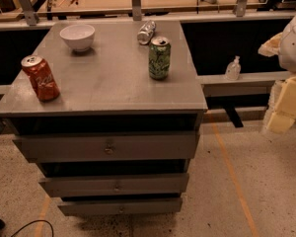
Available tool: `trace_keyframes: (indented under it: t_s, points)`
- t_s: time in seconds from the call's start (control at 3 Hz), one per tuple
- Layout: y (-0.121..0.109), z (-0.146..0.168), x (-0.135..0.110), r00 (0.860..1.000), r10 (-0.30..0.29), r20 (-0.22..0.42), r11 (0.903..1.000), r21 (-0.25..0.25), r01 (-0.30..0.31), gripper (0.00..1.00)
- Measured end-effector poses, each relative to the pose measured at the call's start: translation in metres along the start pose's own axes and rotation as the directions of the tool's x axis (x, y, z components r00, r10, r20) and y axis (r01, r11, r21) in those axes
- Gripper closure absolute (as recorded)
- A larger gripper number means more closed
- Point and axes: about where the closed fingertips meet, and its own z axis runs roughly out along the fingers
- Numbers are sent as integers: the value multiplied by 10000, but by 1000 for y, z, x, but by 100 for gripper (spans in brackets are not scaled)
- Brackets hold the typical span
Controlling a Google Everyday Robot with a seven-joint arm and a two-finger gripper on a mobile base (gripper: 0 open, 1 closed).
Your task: Move green can near white bowl
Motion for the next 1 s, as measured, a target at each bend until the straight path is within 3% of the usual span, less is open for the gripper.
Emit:
trace_keyframes:
  t_s: [0.33,0.67,1.0]
  points:
    - [0,0,0,10000,0,1,10000,2,0,0]
    - [-14,0,-6,9960,418,793,9987,265,-440,0]
    - [-83,22,-25,9177,1670,3605,9800,413,-1946,0]
